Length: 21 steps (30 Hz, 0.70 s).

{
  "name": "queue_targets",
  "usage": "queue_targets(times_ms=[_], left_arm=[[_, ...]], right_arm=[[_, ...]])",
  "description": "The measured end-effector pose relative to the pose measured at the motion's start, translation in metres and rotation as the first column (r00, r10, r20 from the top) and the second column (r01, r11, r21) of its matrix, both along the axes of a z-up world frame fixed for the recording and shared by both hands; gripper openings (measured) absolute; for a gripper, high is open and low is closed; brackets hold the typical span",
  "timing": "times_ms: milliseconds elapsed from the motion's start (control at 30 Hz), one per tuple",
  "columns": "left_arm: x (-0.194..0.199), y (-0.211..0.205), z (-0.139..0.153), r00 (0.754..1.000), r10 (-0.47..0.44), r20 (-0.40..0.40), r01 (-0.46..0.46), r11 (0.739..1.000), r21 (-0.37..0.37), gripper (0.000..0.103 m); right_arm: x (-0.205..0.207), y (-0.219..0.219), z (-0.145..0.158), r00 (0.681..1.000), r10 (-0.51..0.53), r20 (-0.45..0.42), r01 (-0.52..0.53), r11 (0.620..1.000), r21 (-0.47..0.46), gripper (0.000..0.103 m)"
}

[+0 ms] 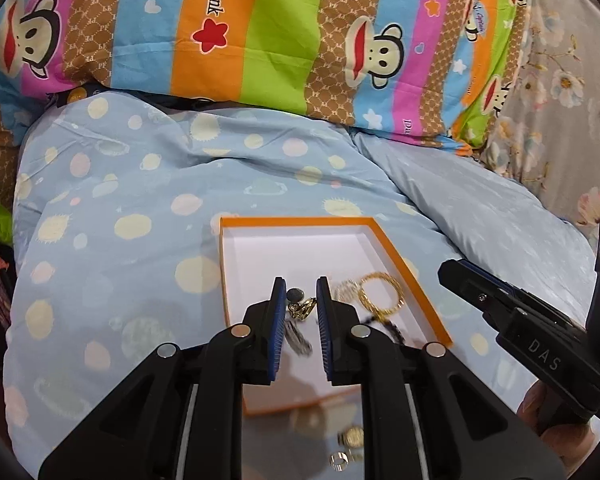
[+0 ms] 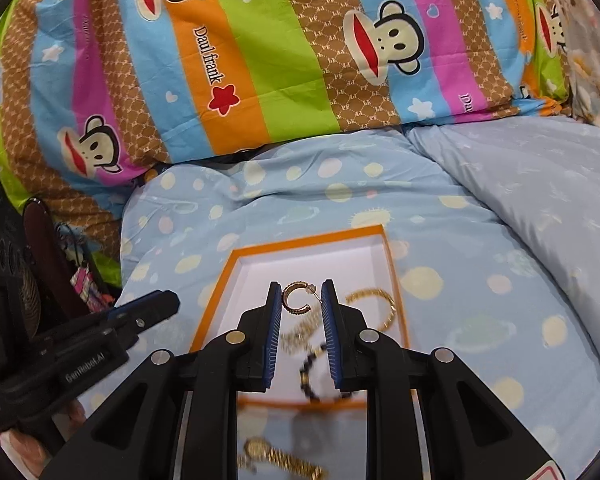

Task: Organize jewelry
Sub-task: 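Carry both earrings over the box and open both tools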

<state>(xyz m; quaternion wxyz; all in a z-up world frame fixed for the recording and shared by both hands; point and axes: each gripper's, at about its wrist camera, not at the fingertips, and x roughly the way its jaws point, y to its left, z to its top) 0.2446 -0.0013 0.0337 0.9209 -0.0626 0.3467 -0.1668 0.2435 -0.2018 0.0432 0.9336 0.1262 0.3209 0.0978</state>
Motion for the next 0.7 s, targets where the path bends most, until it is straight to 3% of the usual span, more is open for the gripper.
queue_targets(times_ms=[367, 600, 700], left_arm=[[0.071, -0.010, -0.029, 0.998, 0.020, -0.054, -0.019, 0.999, 0.027, 0.015], [0.086, -0.014, -0.050, 0.995, 0.033, -0.090, -0.028, 0.998, 0.055, 0.015], [0.085, -0.012, -0.051, 0.996, 0.041, -0.084, -0.036, 0.998, 0.060, 0.023]], right_arm=[[0.073, 0.022, -0.033, 0.997, 0.004, -0.081, -0.005, 1.000, -0.007, 0.020], [0.086, 0.028, -0.045, 0.995, 0.005, -0.099, -0.008, 1.000, -0.029, 0.021], [0.082, 0.026, -0.041, 0.996, 0.005, -0.086, -0.007, 1.000, -0.028, 0.021]])
